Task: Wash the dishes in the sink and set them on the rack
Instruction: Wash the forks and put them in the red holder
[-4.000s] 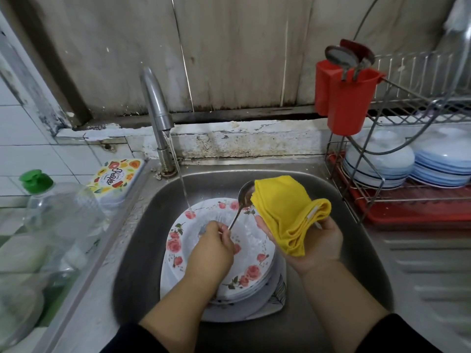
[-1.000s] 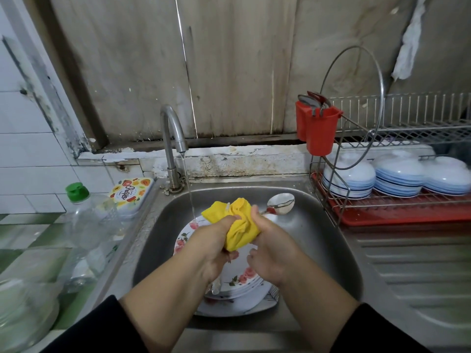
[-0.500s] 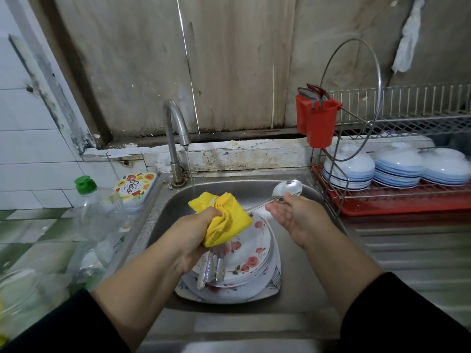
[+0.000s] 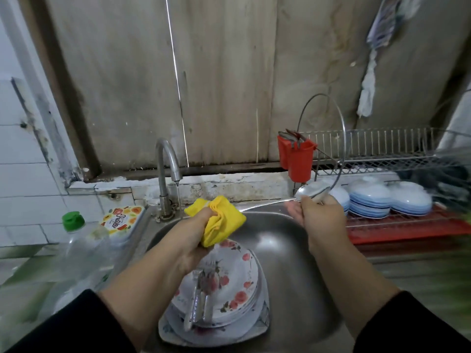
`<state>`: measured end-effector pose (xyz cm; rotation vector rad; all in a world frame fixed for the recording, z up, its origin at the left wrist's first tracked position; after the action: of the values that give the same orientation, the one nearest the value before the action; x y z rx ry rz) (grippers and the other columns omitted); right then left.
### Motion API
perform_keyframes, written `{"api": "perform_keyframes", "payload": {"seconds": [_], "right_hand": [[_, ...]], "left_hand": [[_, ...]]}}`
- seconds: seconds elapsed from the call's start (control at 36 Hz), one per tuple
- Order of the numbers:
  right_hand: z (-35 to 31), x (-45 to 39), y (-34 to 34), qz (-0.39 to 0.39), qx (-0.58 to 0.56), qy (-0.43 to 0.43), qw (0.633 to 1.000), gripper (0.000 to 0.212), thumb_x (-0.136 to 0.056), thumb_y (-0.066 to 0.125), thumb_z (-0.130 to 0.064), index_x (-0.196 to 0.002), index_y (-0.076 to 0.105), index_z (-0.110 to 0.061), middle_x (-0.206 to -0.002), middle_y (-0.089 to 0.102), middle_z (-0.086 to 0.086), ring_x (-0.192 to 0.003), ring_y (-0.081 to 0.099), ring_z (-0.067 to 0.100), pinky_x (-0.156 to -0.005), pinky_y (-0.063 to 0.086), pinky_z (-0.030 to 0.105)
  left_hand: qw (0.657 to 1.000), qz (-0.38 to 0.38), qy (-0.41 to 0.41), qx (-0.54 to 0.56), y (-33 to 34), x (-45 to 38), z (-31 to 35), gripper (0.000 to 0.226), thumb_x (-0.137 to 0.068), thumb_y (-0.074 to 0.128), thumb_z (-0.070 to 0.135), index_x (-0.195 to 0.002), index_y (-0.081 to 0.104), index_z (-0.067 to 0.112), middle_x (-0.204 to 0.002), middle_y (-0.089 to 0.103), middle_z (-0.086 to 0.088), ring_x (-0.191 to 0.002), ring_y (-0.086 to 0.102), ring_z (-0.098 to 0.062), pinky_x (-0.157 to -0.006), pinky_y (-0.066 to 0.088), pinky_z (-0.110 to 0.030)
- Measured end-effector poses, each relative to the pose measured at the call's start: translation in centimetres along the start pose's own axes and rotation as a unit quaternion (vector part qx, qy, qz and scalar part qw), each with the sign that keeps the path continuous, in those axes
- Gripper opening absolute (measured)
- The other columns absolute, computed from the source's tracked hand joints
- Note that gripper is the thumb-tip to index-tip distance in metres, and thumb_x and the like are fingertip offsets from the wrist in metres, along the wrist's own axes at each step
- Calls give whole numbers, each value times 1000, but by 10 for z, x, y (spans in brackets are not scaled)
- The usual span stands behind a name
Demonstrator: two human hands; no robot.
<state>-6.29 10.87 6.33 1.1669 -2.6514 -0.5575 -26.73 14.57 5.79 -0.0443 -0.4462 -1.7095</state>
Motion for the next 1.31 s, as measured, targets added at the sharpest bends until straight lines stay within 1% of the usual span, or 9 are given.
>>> {"api": "perform_keyframes", "payload": {"seconds": [0.11,0.33,0.5,0.56,0.64,0.78,0.94,1.06,1.31], "right_hand": [[-29,7,1,-12,28,-47,998,25,-93,46,3,-114,51,-11,-100,65,22,-77,69,18,-64,58,20],[-90,6,-4,14,200,-231,952,29,-87,47,1,-81,50,-27,-75,65,7,-69,71,13,-64,58,25],[-129,4,-6,53,294,-352,887,29,-89,45,-5,-102,55,-28,-76,68,10,-76,68,24,-61,50,30],[-137,3,-7,64,306,-373,874,30,-91,44,-6,-107,57,-27,-77,67,10,-76,67,25,-66,51,33],[-142,0,-6,75,320,-395,858,31,-94,44,-8,-117,59,-24,-83,67,8,-80,67,26,-72,54,38],[-138,-8,7,60,340,-397,850,35,-97,41,-7,-124,57,-24,-93,66,9,-89,66,26,-74,54,44],[-127,-23,26,25,393,-396,830,36,-99,39,-11,-128,55,-25,-101,66,12,-88,61,27,-75,50,36],[-116,-38,39,7,419,-363,832,36,-100,36,-11,-127,53,-26,-97,63,12,-78,56,23,-62,41,29],[-103,-59,58,-14,424,-265,866,32,-103,30,-26,-129,45,-17,-114,59,13,-99,55,27,-79,42,33]], "left_hand": [[1000,-26,7,2,18,-5,11,12,-94,50,14,-94,61,9,-60,67,-4,-54,63,-15,-50,50,-21],[996,-84,41,4,72,-12,42,15,-95,48,16,-83,56,16,-47,63,5,-60,56,-14,-53,40,-22],[991,-125,38,20,106,-12,58,18,-97,45,14,-82,54,16,-59,65,6,-46,59,-4,-46,46,-15],[991,-128,40,26,112,-17,60,20,-97,46,15,-79,54,16,-48,62,9,-50,58,-6,-50,45,-17],[991,-122,41,21,118,-24,63,21,-97,48,21,-77,53,18,-55,63,6,-63,53,-8,-59,40,-21],[993,-106,45,8,119,-30,68,17,-97,50,27,-83,52,20,-81,60,0,-71,54,-11,-59,39,-24],[995,-89,54,-4,112,-39,74,15,-95,53,28,-83,54,18,-81,61,-1,-71,55,-12,-59,40,-25],[996,-69,64,-4,104,-46,77,11,-93,55,25,-85,54,19,-81,60,-2,-71,54,-14,-59,40,-26],[995,-55,82,-23,89,-50,88,9,-92,55,23,-88,55,16,-82,59,-3,-72,53,-15,-59,39,-26]]}}
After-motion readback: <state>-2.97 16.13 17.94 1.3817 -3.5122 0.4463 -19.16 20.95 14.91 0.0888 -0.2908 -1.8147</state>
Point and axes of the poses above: each hand's wrist, its own x-axis away from the middle knuckle, its own y-axis out of the palm, z = x × y, the point moved 3 cm from there along -x, towards the middle knuckle
